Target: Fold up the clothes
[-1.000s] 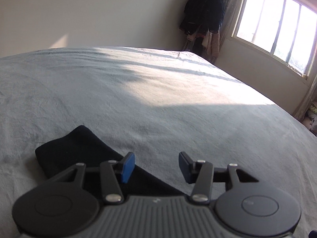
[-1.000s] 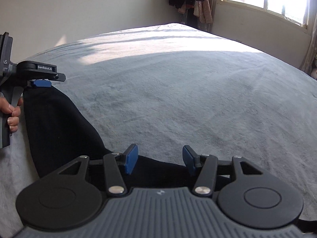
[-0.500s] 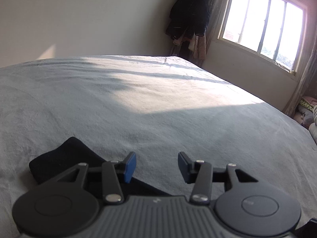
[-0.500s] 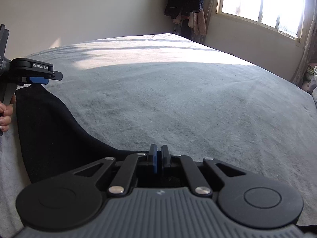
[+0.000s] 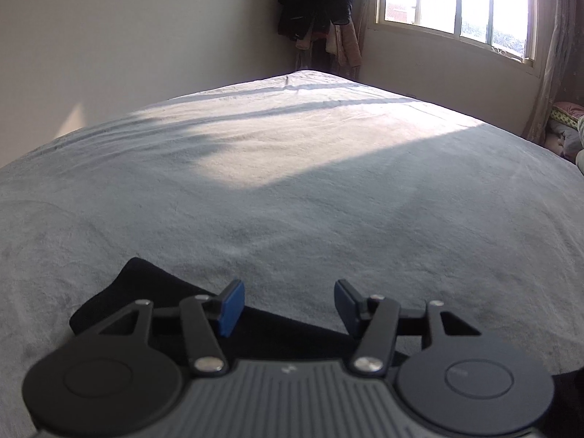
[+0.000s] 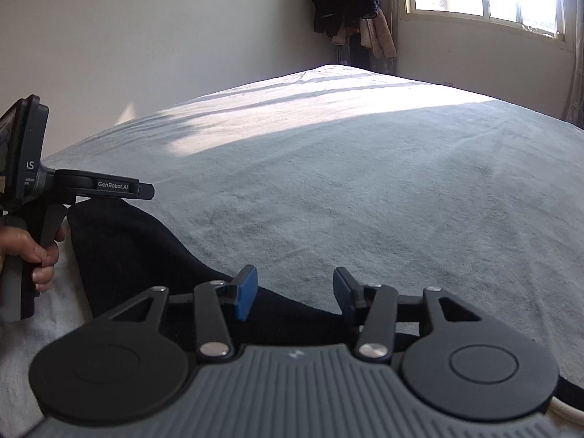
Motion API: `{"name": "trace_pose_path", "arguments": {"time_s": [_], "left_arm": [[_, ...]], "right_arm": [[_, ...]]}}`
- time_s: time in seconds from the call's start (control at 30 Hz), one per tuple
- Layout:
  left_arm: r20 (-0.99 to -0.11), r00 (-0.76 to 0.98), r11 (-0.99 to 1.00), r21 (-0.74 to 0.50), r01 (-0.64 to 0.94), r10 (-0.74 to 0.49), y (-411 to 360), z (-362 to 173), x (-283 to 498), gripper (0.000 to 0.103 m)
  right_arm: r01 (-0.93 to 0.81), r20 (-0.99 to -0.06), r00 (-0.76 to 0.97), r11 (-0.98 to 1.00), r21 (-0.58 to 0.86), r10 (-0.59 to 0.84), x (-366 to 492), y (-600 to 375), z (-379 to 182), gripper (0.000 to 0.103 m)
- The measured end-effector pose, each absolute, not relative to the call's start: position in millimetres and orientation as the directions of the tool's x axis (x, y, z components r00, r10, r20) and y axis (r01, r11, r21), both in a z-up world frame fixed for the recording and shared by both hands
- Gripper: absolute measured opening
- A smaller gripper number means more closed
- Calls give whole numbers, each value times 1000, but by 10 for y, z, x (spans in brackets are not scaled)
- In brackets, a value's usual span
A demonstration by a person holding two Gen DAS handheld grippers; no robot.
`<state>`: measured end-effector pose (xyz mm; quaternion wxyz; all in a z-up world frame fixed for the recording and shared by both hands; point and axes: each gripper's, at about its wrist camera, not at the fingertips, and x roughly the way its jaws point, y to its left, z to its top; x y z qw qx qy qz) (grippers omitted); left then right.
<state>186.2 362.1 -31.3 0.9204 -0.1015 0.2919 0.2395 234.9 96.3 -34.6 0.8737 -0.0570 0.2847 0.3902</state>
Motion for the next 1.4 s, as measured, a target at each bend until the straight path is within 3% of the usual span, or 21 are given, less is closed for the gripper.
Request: {"name": "trace_pose_path", "arguments": {"time_s": [0.27, 0.33, 0.4, 0.53, 0.57, 0.6, 0.63, 0.8, 0.87, 0.97, 1.13, 1.2, 1.33, 1.4], "left_arm": [[-606, 724, 857, -131, -499, 329, 3829, -341, 1797, 30], [-618, 723, 847, -169, -505, 308, 3909, -390, 1796, 28], [-621, 724, 840, -188, -508, 299, 3947, -412, 1790, 28], [-626, 728, 830, -223, -511, 280, 4003, -454, 1778, 28], [-627, 729, 828, -232, -510, 274, 4017, -467, 1776, 28], [-627, 731, 827, -239, -510, 269, 4027, -476, 1772, 28], [-627, 733, 826, -244, -508, 266, 4031, -475, 1769, 28], [-621, 739, 824, -254, -506, 262, 4046, -477, 1755, 28], [-625, 731, 829, -232, -509, 274, 4021, -494, 1772, 28], [-624, 731, 834, -222, -505, 277, 4010, -475, 1773, 28], [-584, 783, 858, -270, -438, 216, 3990, -380, 1718, 28], [-569, 811, 890, -290, -353, 136, 3917, -349, 1729, 28], [-534, 832, 923, -377, -75, -150, 3693, -352, 1796, 28], [-552, 801, 936, -351, 27, -230, 3502, -391, 1854, 28]], "right_arm": [[-784, -618, 354, 583, 212, 702, 2627, 1608, -252, 52], [-780, -636, 309, 571, 256, 707, 2732, 1764, -280, 48], [-774, -655, 269, 564, 290, 706, 2788, 1930, -336, 37], [-798, -697, 263, 556, 233, 668, 2694, 2224, -439, 32], [-810, -702, 271, 550, 203, 658, 2643, 2272, -452, 25], [-822, -707, 279, 542, 174, 650, 2591, 2316, -462, 7], [-826, -709, 291, 542, 152, 643, 2552, 2350, -460, 3], [-825, -644, 434, 565, -4, 630, 2334, 2412, -387, 3], [-820, -659, 434, 573, -6, 614, 2376, 2453, -453, 3], [-774, -638, 459, 631, 54, 618, 2484, 2283, -398, 16], [-698, -617, 498, 704, 131, 609, 2518, 1794, -232, 16], [-684, -629, 517, 722, 103, 580, 2409, 1636, -215, 16], [-672, -656, 532, 738, 56, 535, 2182, 1418, -270, 16], [-668, -679, 524, 742, 47, 515, 2152, 1383, -357, 16]]}}
